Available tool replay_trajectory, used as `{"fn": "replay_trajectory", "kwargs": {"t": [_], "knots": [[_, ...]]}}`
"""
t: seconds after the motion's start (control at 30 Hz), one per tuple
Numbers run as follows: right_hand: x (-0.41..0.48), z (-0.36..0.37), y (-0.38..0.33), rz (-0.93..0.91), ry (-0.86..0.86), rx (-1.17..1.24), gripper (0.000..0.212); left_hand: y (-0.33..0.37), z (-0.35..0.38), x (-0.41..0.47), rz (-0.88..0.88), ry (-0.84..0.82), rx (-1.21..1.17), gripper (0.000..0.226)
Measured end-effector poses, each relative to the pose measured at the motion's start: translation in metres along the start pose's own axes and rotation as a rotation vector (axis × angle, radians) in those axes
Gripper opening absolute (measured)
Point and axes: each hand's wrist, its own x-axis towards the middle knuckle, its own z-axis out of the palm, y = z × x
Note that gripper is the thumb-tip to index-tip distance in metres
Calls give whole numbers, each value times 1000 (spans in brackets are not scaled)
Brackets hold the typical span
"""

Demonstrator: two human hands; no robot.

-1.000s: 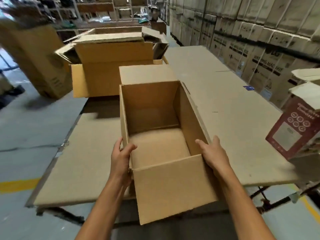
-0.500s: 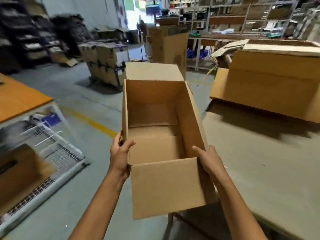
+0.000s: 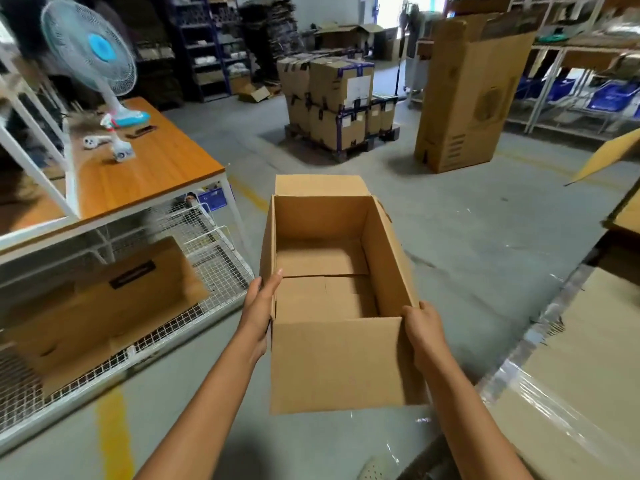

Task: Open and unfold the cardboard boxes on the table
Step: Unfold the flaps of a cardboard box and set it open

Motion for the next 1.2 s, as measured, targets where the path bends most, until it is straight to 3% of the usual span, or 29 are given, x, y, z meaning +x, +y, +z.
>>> {"fn": "replay_trajectory", "kwargs": {"t": [0.23, 0.37, 0.43, 0.53, 0.77, 0.87, 0.93, 1.1, 1.2], "knots": [[88, 23, -36, 70, 98, -37, 34, -17, 30, 124, -309, -38, 83, 102], [134, 25, -46, 106, 136, -34, 33, -10, 63, 173, -336, -55, 135, 114], [148, 23, -50, 130, 162, -27, 25, 0, 86, 184, -330, -80, 163, 100], [166, 16, -52, 159, 214, 35, 30, 6, 117, 201, -325, -116, 197, 79], [217, 5, -72, 222, 384, 74, 36, 10, 187, 276, -347, -272, 273, 67], [242, 10, -91, 202, 459, 101, 37, 28, 222, 303, -316, -317, 247, 31], [261, 17, -108, 184, 519, 111, 40, 47, 242, 327, -326, -362, 226, 19], [304, 40, -164, 83, 682, 136, 33, 96, 284, 397, -223, -452, 187, 16], [325, 45, -198, 4, 779, 150, 31, 129, 313, 428, -176, -532, 124, 49]]}}
